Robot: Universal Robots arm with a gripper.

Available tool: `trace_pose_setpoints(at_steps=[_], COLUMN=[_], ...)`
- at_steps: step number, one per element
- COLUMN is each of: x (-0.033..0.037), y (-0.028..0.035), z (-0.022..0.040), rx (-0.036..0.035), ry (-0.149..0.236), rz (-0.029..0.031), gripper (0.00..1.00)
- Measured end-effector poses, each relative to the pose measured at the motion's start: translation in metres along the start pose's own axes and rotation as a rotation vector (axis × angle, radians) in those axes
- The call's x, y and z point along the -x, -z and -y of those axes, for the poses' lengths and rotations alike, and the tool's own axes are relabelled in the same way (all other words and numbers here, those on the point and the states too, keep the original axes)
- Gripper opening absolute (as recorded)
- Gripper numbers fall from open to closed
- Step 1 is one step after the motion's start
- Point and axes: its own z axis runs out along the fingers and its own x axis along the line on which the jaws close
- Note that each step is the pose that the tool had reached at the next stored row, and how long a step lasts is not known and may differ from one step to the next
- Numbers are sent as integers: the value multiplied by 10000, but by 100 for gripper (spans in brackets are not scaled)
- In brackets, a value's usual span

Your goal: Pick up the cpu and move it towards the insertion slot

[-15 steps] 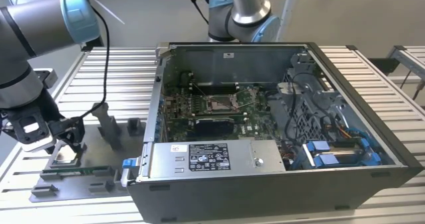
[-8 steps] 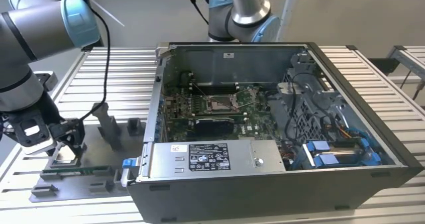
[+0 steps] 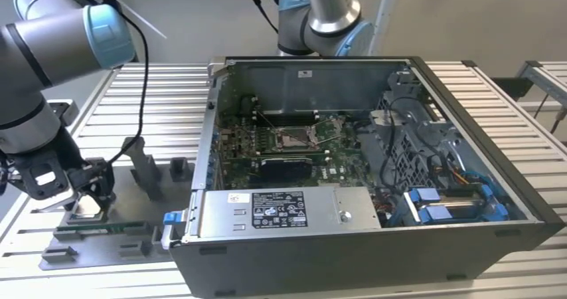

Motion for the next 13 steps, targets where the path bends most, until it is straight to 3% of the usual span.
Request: trace_pose_setpoints(at_steps=[13], x=[-7], y=[-51], z=[2], rx=[1], ry=[0], rz=[1], gripper=[100])
